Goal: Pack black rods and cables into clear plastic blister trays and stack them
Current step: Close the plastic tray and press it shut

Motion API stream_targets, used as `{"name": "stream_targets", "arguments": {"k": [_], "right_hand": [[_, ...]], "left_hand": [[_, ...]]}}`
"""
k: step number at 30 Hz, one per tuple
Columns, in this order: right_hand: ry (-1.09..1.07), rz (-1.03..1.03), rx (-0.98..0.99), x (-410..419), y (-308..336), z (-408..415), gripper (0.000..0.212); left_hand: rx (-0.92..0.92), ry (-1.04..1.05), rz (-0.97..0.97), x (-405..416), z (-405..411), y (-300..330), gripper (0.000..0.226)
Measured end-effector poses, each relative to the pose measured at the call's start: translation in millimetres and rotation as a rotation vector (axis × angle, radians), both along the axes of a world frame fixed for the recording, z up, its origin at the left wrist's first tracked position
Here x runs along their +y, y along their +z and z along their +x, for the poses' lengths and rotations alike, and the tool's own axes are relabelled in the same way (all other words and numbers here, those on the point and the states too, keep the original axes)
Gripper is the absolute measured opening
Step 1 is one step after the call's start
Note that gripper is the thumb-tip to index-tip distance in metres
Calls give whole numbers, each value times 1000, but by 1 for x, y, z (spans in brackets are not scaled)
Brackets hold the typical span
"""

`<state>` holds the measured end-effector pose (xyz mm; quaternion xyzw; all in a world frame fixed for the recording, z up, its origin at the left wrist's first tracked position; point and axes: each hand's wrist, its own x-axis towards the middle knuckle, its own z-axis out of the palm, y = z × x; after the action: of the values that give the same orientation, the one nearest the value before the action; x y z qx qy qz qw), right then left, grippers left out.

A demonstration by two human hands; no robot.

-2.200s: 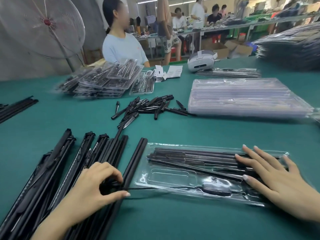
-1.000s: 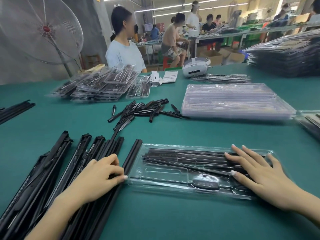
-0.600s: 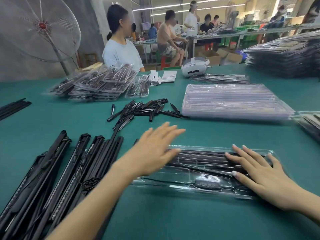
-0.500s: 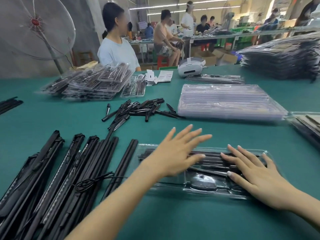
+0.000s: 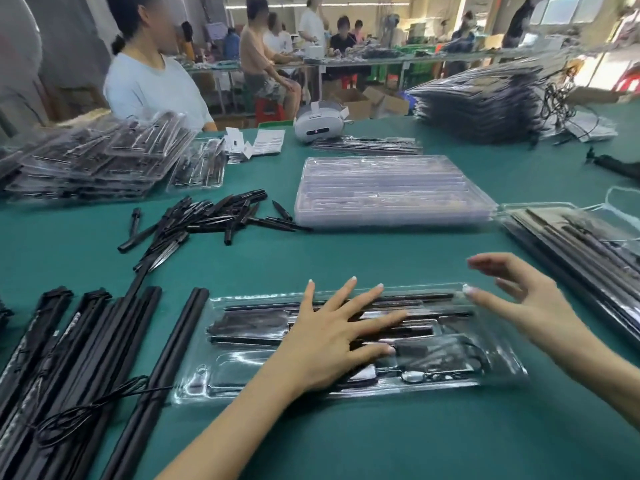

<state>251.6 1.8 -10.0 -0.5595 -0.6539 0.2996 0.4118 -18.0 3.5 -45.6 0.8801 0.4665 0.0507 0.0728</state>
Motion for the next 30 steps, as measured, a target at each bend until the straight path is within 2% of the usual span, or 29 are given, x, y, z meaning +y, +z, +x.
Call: {"name": "stream_targets", "arguments": {"k": [1,3,5,7,10,13,17,24,30], "right_hand": [[-84,-50,-83,1,4,13,53],[-156,-298,-266,0,9,34,89],[-86,-539,-367,-1,9,48,131],[15,-630,-454,-1,9,52,149],[82,-653,-555,7,13,45,148],[139,-637,-752,20,19,37,152],[213,-600,-949,38,29,29,143],[278,-521,-1224,52,33,9,151],[491,-239,-1377,57,34,-6,151]], "left_hand": [[-1,1,-10,1,0,0,46],[5,5,-29,1,1,-1,48],[14,1,-46,2,1,-1,49],[15,1,-64,2,2,0,50],[13,10,-89,2,3,1,49],[-7,18,-72,1,3,0,45],[-27,21,-53,-1,2,-1,45],[-41,20,-50,-1,2,-2,44],[-37,12,-44,-2,3,0,44]]}}
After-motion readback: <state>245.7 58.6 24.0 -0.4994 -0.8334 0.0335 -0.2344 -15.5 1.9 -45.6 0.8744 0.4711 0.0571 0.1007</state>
